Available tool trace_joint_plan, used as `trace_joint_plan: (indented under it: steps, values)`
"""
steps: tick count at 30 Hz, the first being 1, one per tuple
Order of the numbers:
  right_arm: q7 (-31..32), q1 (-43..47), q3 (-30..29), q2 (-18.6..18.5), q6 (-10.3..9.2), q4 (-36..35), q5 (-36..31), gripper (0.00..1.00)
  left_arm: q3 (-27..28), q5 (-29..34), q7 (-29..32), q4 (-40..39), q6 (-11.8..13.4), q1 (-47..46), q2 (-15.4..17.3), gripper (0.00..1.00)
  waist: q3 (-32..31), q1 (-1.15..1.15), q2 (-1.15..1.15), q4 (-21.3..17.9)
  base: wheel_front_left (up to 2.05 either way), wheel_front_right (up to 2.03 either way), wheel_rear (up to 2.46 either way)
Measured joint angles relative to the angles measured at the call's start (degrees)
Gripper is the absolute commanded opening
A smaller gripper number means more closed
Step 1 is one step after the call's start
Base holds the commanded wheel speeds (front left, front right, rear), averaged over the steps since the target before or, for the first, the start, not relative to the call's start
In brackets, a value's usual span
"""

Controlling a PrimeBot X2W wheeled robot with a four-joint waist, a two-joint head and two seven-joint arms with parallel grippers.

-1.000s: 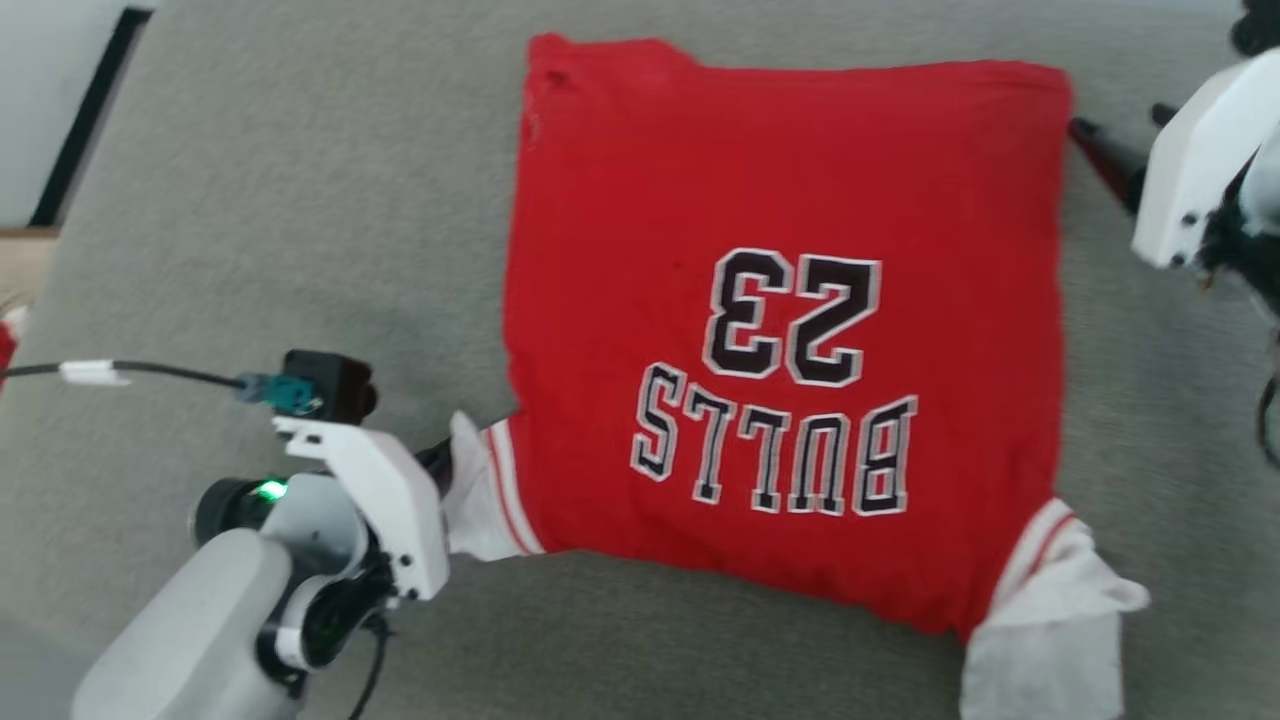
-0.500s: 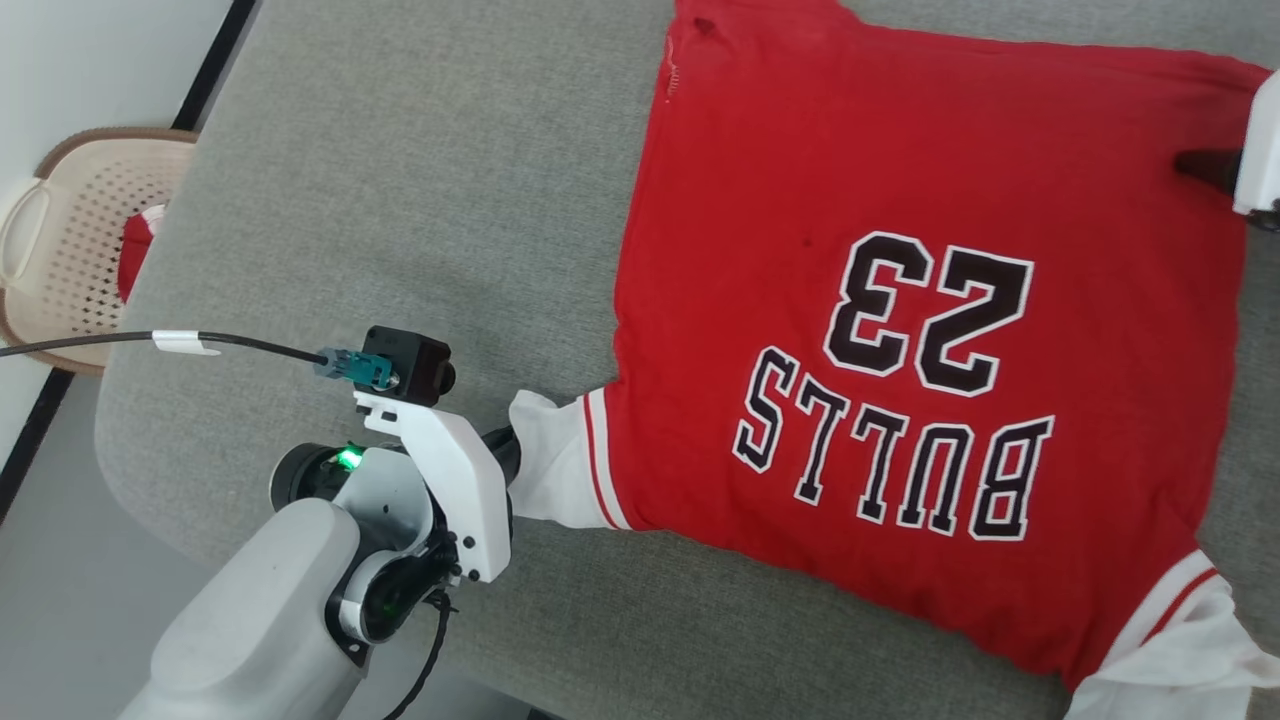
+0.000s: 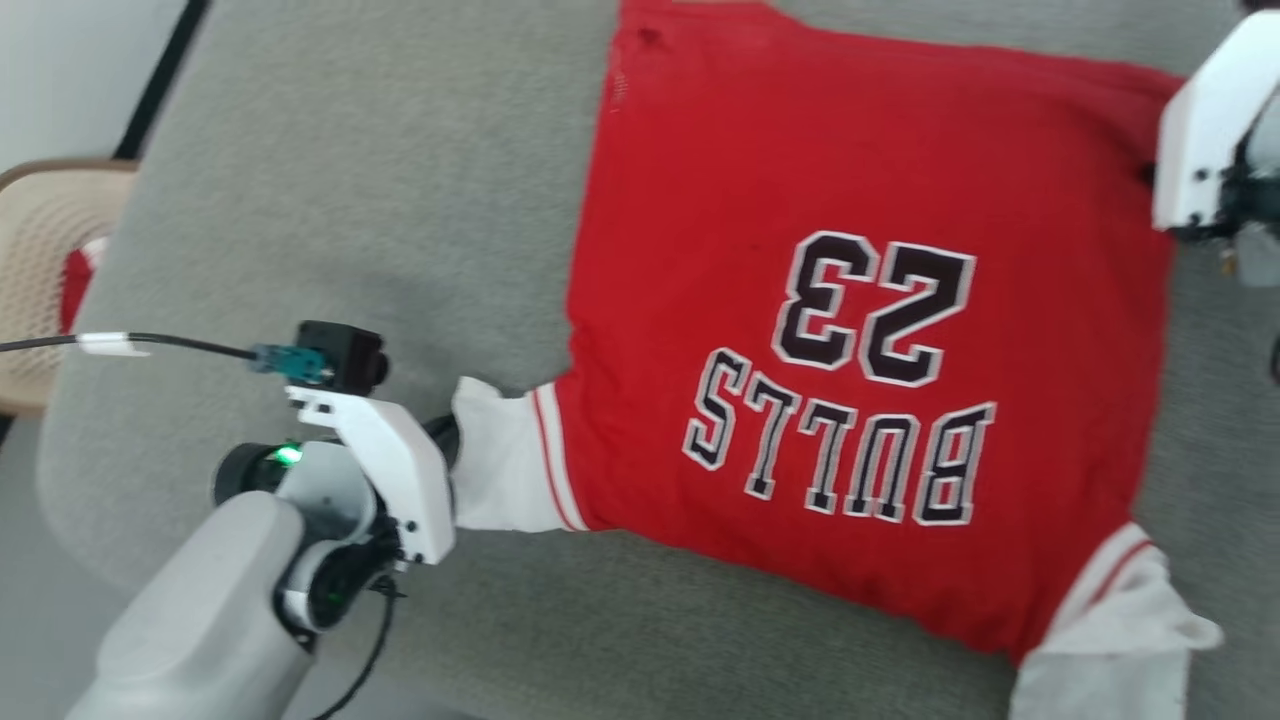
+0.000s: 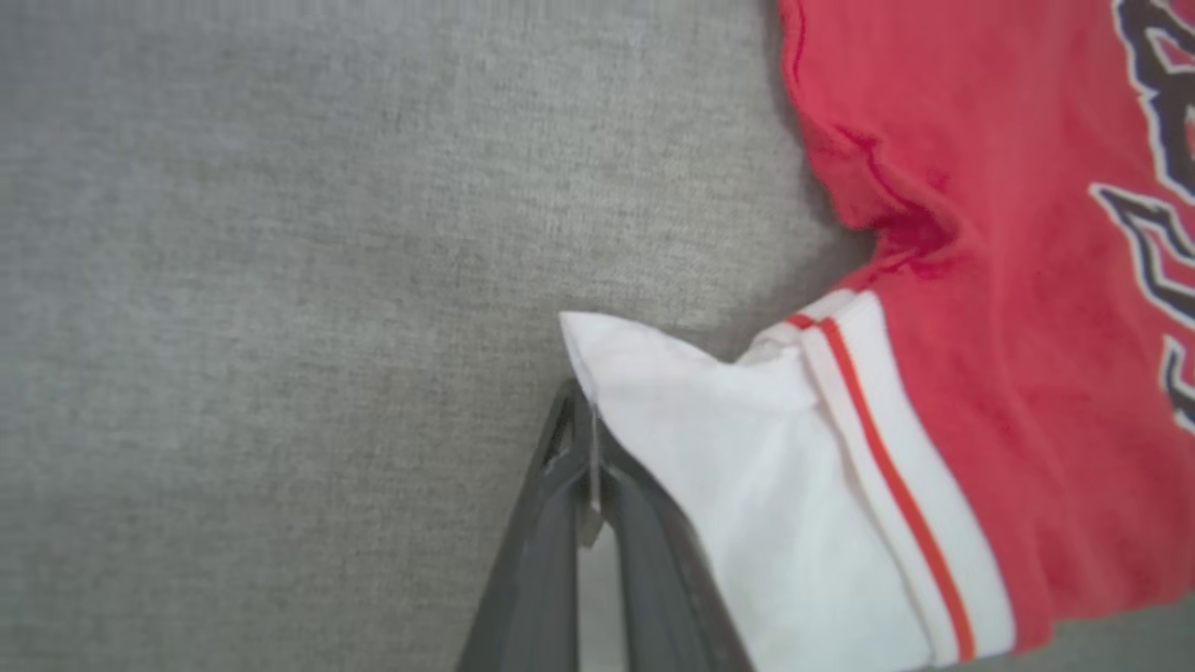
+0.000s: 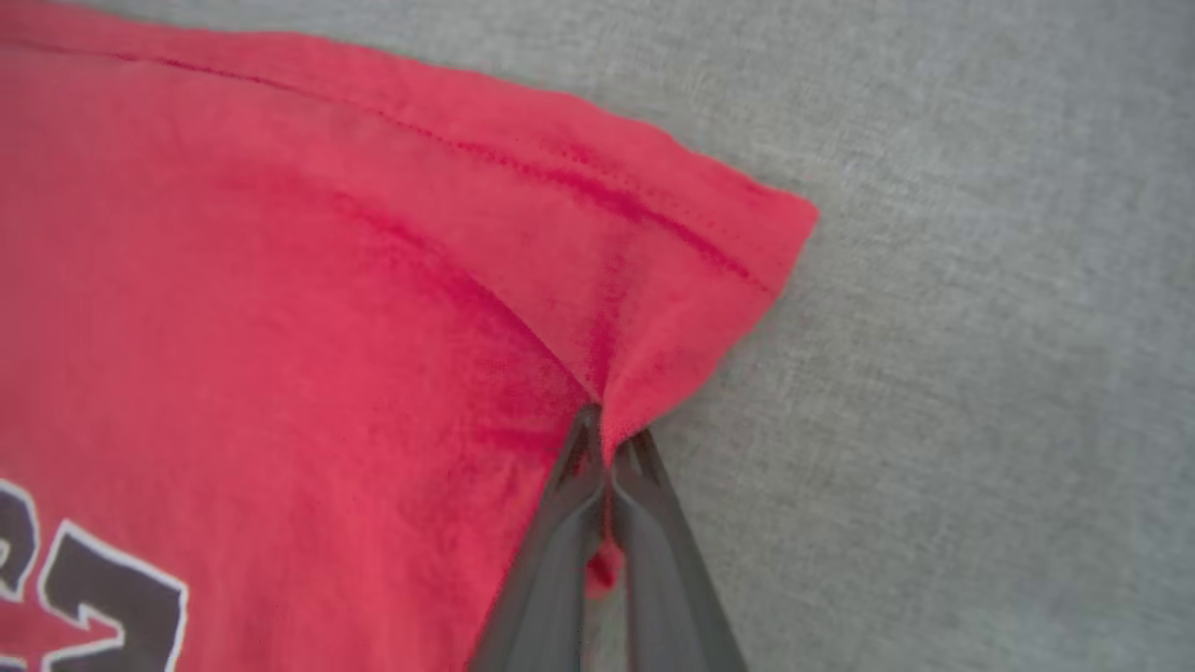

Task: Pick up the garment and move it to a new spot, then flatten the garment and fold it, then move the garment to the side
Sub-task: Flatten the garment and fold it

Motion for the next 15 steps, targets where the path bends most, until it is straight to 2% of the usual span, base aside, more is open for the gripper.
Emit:
trace_joint_plan:
  steps: [5,10,15]
  values:
    - [0.7,3.9,4.4,-0.8,0.01,-6.2,5.6,0.0,1.1,-0.4,-0.5,-0.2,1.0,0.8,1.9,0.0,-1.2,0.0,0.0,-3.2,0.0,0.0,0.0]
    - [3.4,11.0,8.4,-4.2,0.01,-16.2,12.9,0.0,2.3,-0.5,-0.4,-1.6,2.5,2.4,4.3,0.0,-3.2,0.0,0.0,-7.1,0.0,0.0,0.0]
    - [6.7,20.2,9.3,-7.1,0.0,-27.4,18.8,0.0,3.2,-0.9,0.1,-3.8,4.2,4.5,6.4,0.0,-5.2,0.0,0.0,-10.5,0.0,0.0,0.0]
